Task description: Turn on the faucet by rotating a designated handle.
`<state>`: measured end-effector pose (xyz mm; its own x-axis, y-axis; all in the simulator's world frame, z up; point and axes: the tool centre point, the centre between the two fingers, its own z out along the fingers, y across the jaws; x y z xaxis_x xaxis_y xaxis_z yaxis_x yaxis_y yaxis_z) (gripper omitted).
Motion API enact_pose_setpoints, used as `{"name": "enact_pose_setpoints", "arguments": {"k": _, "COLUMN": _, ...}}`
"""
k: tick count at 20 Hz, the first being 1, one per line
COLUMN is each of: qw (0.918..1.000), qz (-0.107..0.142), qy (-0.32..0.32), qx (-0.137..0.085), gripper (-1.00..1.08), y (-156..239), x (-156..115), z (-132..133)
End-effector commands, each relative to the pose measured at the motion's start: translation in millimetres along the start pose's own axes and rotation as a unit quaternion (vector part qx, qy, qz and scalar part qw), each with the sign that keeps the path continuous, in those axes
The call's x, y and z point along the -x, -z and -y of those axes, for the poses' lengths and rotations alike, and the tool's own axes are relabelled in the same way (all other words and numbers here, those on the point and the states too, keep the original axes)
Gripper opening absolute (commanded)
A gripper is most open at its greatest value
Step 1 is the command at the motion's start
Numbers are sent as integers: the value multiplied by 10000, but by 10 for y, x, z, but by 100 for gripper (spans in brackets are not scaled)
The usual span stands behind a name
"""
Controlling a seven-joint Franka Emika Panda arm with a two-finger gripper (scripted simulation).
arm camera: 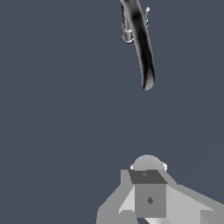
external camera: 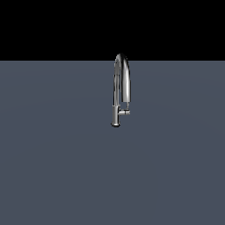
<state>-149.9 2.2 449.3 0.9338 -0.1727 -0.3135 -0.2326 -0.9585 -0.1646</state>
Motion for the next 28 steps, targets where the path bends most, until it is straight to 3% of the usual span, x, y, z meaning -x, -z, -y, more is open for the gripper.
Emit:
{"name": "enact_pose_setpoints", "arguments": {"k": 1, "qw": 9996, "qz": 169, "qy": -153, "qx": -162, "gripper": -100, "y": -7, "x": -155, "z": 12}}
{"name": "enact_pose_setpoints", "arguments": {"k": 8, "qw": 9943, "qz": 649, "qy": -577, "qx": -619, "gripper": -100, "y": -52, "x": -586, "z": 20}}
{"name": "enact_pose_setpoints", "arguments": {"k": 15, "qw": 9824, "qz": 1137, "qy": -1005, "qx": -1087, "gripper": -100, "y": -141, "x": -1019, "z": -4}}
{"name": "enact_pose_setpoints", "arguments": {"k": 22, "qw": 9635, "qz": 1633, "qy": -1434, "qx": -1564, "gripper": -100, "y": -277, "x": -1448, "z": -57}}
{"name": "enact_pose_setpoints", "arguments": {"k": 28, "qw": 9411, "qz": 2064, "qy": -1806, "qx": -1979, "gripper": -100, "y": -437, "x": -1807, "z": -123}}
